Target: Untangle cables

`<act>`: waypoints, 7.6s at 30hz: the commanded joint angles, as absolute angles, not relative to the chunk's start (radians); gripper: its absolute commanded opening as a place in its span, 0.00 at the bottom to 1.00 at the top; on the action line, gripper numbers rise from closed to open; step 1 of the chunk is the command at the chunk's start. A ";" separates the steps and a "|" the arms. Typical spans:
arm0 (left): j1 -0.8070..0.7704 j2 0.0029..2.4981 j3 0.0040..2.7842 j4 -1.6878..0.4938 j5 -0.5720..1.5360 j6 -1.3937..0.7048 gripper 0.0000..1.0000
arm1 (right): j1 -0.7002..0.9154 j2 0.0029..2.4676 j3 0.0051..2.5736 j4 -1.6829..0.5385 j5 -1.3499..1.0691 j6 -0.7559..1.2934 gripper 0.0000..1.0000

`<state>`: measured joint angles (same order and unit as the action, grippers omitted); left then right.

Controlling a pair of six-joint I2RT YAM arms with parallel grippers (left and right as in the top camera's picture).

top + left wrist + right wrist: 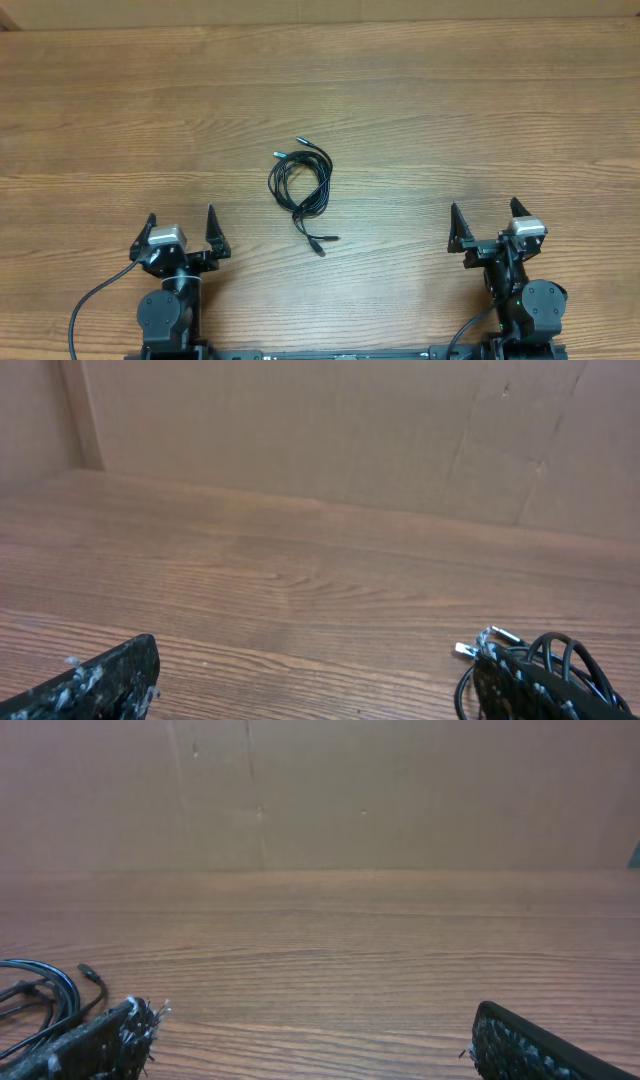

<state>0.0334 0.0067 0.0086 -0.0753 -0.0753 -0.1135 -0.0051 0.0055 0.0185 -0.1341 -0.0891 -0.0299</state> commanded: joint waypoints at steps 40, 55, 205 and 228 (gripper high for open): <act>0.040 0.006 0.005 -0.071 -0.104 -0.127 1.00 | -0.009 0.003 0.008 -0.077 -0.090 -0.022 1.00; 0.040 0.006 0.005 -0.071 -0.104 -0.127 1.00 | -0.009 0.003 0.008 -0.078 -0.090 -0.022 1.00; -0.233 1.549 1.414 -1.130 0.151 0.188 1.00 | -0.009 0.003 0.008 -0.078 -0.090 -0.022 1.00; -0.291 1.766 1.417 -1.120 0.203 0.187 1.00 | -0.009 0.003 0.008 -0.078 -0.090 -0.022 1.00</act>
<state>-0.2867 1.7569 1.3895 -1.1221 0.1810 0.1654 -0.0059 0.0067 0.0185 -0.0818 -0.0895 -0.0261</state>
